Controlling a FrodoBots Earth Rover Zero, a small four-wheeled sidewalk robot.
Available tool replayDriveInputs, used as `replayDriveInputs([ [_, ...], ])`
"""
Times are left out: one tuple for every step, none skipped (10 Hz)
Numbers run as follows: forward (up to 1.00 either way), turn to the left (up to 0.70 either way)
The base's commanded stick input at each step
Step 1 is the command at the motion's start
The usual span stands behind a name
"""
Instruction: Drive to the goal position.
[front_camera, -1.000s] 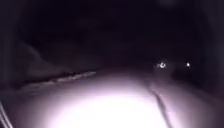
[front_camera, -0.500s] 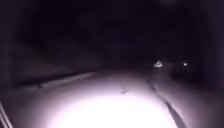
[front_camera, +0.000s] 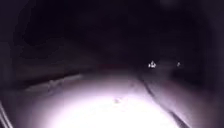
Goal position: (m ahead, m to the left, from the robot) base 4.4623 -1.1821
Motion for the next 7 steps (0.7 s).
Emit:
replayDriveInputs([
  [1.0, 0.0],
  [1.0, 0.0],
  [1.0, 0.0],
  [1.0, 0.0],
  [1.0, 0.0],
  [1.0, 0.0],
  [1.0, 0.0],
])
